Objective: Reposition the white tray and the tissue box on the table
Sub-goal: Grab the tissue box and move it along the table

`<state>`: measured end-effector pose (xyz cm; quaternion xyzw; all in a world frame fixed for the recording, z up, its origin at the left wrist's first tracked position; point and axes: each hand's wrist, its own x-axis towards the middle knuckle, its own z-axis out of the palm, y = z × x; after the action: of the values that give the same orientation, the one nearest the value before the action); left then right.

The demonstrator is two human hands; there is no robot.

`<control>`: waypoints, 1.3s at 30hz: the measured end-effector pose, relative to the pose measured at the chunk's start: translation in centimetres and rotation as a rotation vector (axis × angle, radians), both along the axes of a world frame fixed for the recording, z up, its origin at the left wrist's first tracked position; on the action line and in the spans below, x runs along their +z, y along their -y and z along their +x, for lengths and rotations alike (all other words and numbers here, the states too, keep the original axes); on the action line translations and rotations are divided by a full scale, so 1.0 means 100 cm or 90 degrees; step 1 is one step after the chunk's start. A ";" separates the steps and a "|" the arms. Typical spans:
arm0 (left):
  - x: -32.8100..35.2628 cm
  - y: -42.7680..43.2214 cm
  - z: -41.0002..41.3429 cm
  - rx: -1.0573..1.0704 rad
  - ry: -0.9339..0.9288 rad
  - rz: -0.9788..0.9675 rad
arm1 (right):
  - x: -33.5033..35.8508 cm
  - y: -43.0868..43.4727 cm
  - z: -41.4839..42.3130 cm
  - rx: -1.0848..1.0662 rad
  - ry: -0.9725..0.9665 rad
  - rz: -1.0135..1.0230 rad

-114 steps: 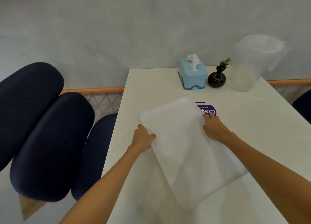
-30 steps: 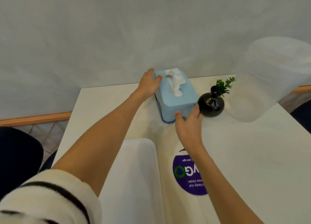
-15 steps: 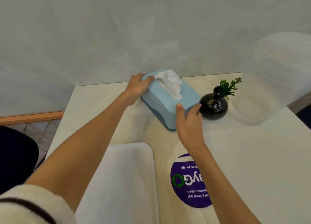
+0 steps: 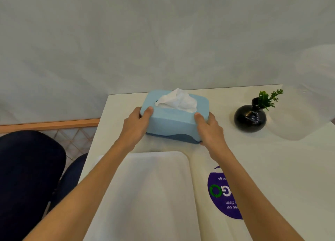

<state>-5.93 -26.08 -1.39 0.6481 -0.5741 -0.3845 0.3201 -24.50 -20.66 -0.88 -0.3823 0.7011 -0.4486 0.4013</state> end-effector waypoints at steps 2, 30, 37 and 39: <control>0.002 -0.003 0.019 0.038 0.010 -0.015 | 0.002 0.009 0.016 0.026 0.000 -0.007; -0.009 0.080 0.118 0.096 -0.039 0.037 | -0.008 0.137 0.115 0.104 -0.022 0.040; -0.008 0.078 0.115 0.094 -0.038 0.020 | -0.004 0.135 0.115 0.122 -0.014 0.044; -0.004 0.072 0.113 0.081 -0.024 0.002 | 0.000 0.131 0.109 0.155 -0.003 0.064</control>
<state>5.35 -33.29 -1.83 0.6762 -0.5252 -0.3765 0.3539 -13.59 -33.76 -0.83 -0.4449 0.6723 -0.3600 0.4695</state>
